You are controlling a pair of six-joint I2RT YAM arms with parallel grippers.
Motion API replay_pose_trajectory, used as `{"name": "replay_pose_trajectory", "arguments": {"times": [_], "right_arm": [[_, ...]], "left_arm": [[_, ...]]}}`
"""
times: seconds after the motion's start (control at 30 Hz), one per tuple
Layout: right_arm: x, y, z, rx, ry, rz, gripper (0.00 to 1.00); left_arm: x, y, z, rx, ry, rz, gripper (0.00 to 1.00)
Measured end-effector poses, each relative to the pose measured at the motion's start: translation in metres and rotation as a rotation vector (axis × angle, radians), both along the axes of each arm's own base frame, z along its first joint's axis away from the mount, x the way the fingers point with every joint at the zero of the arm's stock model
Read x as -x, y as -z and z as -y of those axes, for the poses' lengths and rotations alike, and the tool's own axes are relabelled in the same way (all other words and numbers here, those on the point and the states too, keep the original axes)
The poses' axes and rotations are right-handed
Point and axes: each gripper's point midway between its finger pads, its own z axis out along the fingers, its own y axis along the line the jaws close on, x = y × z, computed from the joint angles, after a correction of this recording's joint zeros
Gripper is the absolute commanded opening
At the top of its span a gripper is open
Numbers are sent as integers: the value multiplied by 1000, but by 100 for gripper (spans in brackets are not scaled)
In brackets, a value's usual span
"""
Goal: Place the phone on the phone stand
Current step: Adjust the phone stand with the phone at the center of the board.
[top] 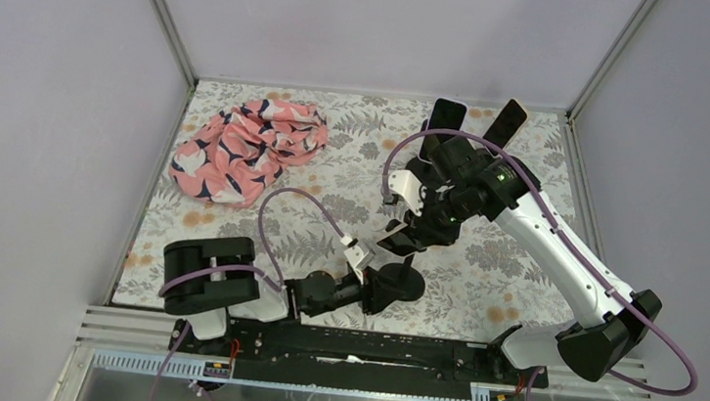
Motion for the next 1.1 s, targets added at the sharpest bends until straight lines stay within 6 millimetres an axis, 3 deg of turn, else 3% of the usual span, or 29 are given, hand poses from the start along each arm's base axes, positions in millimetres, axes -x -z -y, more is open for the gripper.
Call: {"name": "replay_pose_trajectory", "arguments": {"times": [0.77, 0.9, 1.0, 1.1], "right_arm": [[16, -2, 6, 33, -16, -51, 0], [21, -1, 12, 65, -13, -76, 0], [16, 1, 16, 84, 4, -74, 0], [14, 0, 16, 85, 9, -75, 0]], "left_arm": [[1, 13, 4, 35, -5, -176, 29], [0, 28, -1, -4, -3, -228, 28], [6, 66, -15, -127, -6, -306, 28], [6, 68, -15, -122, -6, -333, 27]]}}
